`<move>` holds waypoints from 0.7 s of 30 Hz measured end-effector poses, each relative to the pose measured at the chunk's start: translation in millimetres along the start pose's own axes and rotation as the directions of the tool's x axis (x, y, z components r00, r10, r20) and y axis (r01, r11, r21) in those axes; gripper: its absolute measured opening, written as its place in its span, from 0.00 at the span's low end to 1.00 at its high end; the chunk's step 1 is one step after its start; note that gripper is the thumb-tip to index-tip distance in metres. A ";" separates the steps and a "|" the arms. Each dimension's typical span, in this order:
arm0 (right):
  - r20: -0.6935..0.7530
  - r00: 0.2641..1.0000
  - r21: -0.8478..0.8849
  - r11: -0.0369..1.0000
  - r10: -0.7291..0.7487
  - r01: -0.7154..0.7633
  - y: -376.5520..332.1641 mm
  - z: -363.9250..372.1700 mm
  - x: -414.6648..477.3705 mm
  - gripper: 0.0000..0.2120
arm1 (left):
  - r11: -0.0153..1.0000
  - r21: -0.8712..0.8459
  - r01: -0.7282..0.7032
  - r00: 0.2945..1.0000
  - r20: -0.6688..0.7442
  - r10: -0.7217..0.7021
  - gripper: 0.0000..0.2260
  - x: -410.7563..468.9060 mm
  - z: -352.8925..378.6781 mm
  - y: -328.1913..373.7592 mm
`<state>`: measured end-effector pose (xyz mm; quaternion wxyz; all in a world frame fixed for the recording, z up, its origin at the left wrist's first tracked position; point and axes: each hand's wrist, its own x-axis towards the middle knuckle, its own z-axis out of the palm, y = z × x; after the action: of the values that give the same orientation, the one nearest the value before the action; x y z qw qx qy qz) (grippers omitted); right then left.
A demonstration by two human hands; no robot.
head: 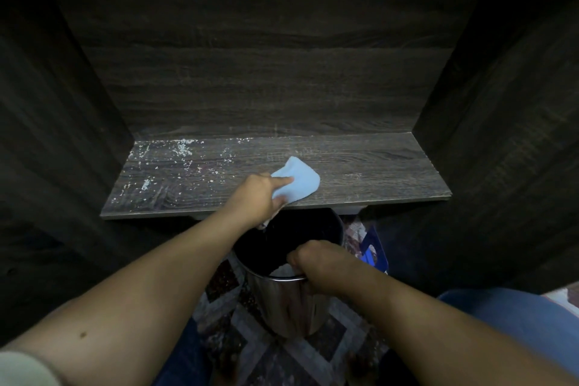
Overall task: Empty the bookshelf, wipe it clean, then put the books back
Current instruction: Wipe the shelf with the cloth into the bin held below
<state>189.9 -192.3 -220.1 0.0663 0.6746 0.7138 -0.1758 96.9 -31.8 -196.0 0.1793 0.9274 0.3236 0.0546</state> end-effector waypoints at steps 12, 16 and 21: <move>0.021 1.000 -0.004 1.000 0.017 -0.017 -0.7 -5.7 -4.8 0.12 | 0.949 -0.310 0.046 0.980 -0.170 -0.103 0.20 -3.4 -23.4 20.5; 0.020 1.000 0.016 1.000 0.021 -0.021 1.1 -5.5 -7.0 0.12 | 0.982 -0.171 0.086 0.968 -0.220 -0.123 0.21 -5.1 -17.1 13.3; 0.023 0.999 0.017 0.999 0.040 -0.041 0.1 -7.1 -7.0 0.08 | 0.993 0.033 0.113 0.984 -0.139 -0.108 0.23 -6.8 12.6 -2.5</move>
<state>191.6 -196.5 -211.1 0.0720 0.6875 0.6976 -0.1883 92.8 -37.9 -208.6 0.1406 0.9055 0.3872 0.1017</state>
